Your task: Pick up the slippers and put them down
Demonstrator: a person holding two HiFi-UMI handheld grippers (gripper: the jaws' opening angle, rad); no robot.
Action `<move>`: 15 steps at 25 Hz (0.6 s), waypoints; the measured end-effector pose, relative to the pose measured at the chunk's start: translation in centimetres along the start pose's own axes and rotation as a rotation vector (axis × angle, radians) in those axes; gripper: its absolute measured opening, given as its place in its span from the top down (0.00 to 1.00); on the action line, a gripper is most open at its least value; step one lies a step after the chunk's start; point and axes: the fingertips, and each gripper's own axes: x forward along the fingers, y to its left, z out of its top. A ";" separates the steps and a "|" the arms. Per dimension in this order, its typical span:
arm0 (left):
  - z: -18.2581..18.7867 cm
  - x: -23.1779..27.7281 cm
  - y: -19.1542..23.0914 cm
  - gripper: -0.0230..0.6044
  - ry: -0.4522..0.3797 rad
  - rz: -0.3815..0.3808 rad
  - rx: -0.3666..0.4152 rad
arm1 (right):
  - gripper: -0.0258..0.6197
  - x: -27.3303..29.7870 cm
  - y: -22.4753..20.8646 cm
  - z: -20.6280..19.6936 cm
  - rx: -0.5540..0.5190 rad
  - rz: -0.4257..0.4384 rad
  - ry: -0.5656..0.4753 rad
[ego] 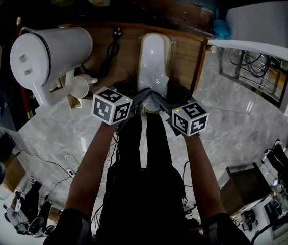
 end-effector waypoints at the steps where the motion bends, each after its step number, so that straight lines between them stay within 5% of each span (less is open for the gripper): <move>1: 0.0 0.0 0.0 0.60 0.000 -0.004 -0.002 | 0.50 0.0 0.0 0.0 0.001 0.000 0.002; 15: 0.7 -2.7 -2.4 0.60 -0.036 0.010 0.013 | 0.52 -2.3 2.4 1.6 -0.034 0.008 -0.030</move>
